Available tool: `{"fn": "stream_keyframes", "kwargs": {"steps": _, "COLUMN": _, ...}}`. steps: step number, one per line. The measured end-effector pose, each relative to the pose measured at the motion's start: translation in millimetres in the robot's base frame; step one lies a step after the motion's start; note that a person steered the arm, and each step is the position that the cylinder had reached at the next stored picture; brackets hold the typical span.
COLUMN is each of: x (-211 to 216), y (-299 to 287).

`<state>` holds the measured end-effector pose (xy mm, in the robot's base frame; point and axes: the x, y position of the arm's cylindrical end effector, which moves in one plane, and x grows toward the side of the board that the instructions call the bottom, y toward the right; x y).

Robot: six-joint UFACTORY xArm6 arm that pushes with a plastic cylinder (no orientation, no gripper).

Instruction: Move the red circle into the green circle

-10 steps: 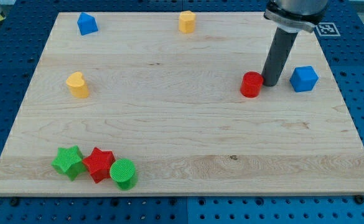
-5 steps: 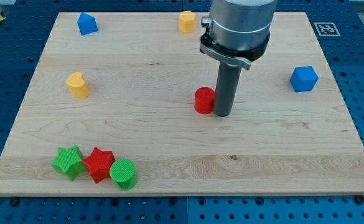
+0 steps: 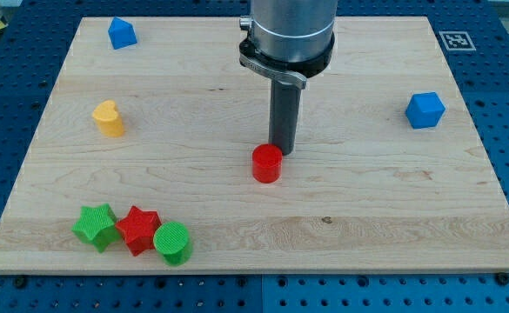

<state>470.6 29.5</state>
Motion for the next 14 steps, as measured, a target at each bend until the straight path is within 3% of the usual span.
{"fn": "stream_keyframes", "kwargs": {"steps": 5, "x": 30, "y": -4}}
{"fn": "stream_keyframes", "kwargs": {"steps": 9, "x": 82, "y": -21}}
{"fn": "stream_keyframes", "kwargs": {"steps": 11, "x": 61, "y": -40}}
{"fn": "stream_keyframes", "kwargs": {"steps": 14, "x": 80, "y": -71}}
